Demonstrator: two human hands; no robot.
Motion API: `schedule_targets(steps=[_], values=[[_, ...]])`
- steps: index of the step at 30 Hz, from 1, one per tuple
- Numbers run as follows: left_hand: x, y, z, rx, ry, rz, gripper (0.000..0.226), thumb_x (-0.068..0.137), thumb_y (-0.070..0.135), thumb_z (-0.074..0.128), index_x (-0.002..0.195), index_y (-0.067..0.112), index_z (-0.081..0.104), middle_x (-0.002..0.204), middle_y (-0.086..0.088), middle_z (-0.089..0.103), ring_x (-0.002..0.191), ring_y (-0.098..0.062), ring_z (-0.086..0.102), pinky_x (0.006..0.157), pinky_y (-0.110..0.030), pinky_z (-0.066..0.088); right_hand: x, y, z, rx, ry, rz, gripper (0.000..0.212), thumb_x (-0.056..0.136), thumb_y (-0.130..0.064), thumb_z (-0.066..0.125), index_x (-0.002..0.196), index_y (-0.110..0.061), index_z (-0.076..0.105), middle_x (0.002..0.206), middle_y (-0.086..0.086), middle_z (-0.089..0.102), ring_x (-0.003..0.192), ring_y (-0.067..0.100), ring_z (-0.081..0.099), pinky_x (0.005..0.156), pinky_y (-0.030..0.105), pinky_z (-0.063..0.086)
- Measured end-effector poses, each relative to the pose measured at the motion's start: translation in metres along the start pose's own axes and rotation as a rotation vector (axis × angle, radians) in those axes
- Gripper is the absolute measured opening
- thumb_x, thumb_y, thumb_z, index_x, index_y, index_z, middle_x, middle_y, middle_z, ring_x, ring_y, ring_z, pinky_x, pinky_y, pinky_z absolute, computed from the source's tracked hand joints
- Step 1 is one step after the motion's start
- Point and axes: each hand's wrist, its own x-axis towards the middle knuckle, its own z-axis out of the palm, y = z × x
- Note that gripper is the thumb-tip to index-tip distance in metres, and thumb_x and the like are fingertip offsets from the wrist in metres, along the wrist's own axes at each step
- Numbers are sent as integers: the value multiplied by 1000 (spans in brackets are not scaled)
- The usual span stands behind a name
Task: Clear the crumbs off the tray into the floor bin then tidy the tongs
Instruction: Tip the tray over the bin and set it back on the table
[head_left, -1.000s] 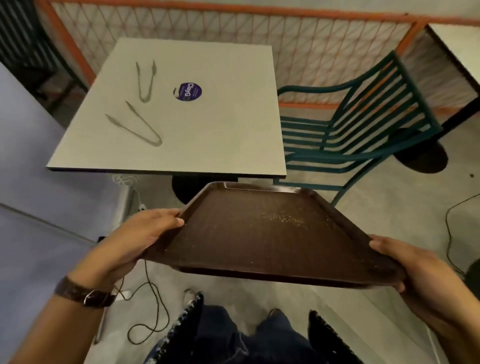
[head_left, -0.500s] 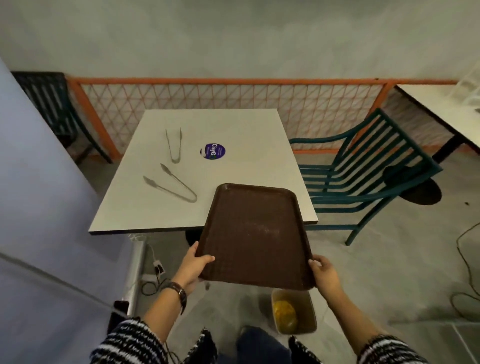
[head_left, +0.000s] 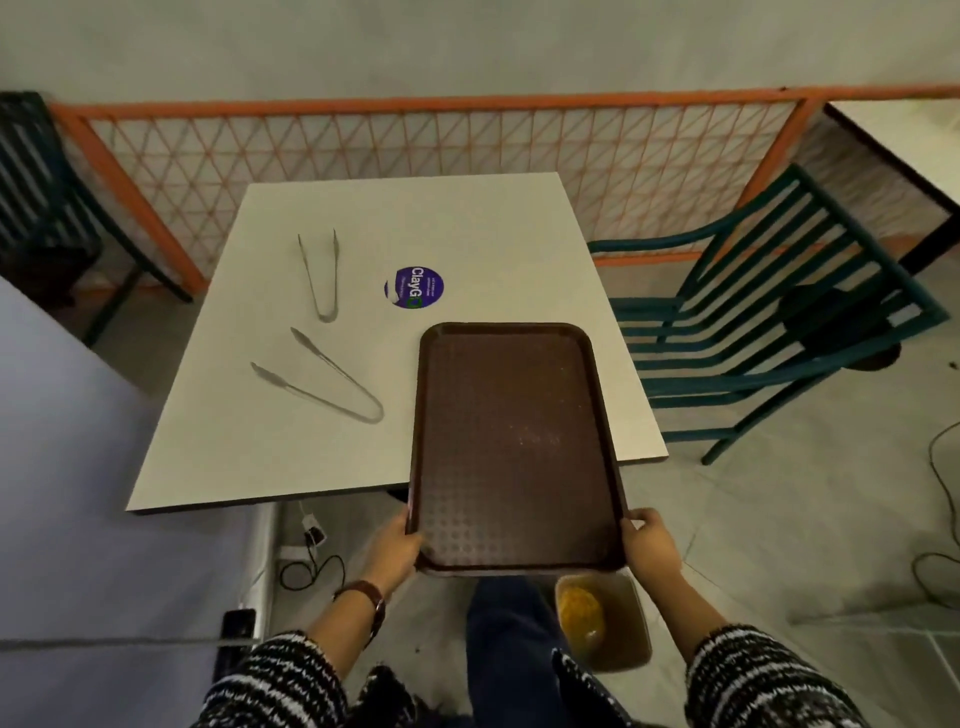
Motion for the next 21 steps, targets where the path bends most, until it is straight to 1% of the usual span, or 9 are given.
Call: schedule_targets(steps=[1, 3, 5, 8, 10, 14, 16, 19, 21], values=[[14, 0, -2, 126, 29, 45, 36, 90, 11, 50, 124, 23, 53, 113, -7, 63, 93, -18, 58, 89, -31, 49, 10, -6, 2, -29, 7, -11, 27, 97, -18, 42, 120, -7, 50, 95, 17, 62, 75, 26, 55, 57, 27, 39], [40, 2, -4, 436, 145, 126, 33, 91, 15, 49, 124, 19, 53, 107, -9, 57, 87, -20, 56, 82, -28, 48, 30, -19, 4, -117, 18, -42, 26, 97, -18, 40, 121, -10, 50, 99, 16, 65, 79, 26, 58, 67, 29, 44], [62, 7, -7, 610, 242, 186, 43, 92, 16, 47, 135, 14, 44, 104, -8, 51, 87, -21, 56, 80, -27, 48, 48, -34, 4, -183, 35, -57, 24, 97, -18, 41, 120, -16, 48, 87, 10, 66, 72, 24, 61, 65, 32, 47], [90, 19, -10, 616, 219, 192, 55, 96, 21, 39, 148, 24, 19, 101, -6, 49, 85, -19, 56, 74, -26, 45, 72, -62, -4, -243, 9, -68, 24, 95, -15, 42, 118, -18, 41, 65, 2, 59, 57, 18, 57, 51, 29, 41], [109, 32, -10, 608, 202, 153, 55, 98, 25, 34, 148, 31, 12, 101, -6, 52, 86, -19, 56, 73, -27, 43, 88, -80, -10, -297, -28, -74, 22, 95, -15, 43, 116, -17, 40, 66, 1, 58, 56, 18, 55, 51, 29, 40], [156, 58, -12, 538, 239, 140, 53, 98, 21, 32, 147, 36, 18, 94, -7, 58, 81, -20, 59, 76, -33, 51, 129, -122, -16, -316, -103, -43, 19, 95, -18, 43, 113, -13, 40, 84, 11, 65, 50, 21, 60, 42, 23, 42], [176, 74, -19, 471, 210, 113, 54, 97, 20, 32, 146, 40, 17, 93, -6, 61, 77, -19, 61, 71, -32, 53, 147, -143, -12, -306, -172, 19, 21, 95, -15, 43, 115, -11, 39, 88, 16, 65, 50, 25, 62, 39, 24, 43], [200, 110, -30, 400, 178, 89, 54, 97, 19, 34, 144, 40, 17, 103, -4, 64, 84, -21, 62, 76, -32, 53, 161, -171, -10, -254, -233, 88, 23, 95, -15, 42, 117, -10, 37, 78, 15, 64, 47, 24, 61, 44, 28, 51], [231, 139, -44, 344, 175, 49, 54, 95, 18, 39, 145, 32, 24, 114, -8, 62, 89, -28, 63, 70, -35, 56, 176, -198, -3, -182, -263, 110, 22, 95, -15, 43, 116, -11, 37, 74, 13, 62, 44, 23, 59, 44, 27, 49]])
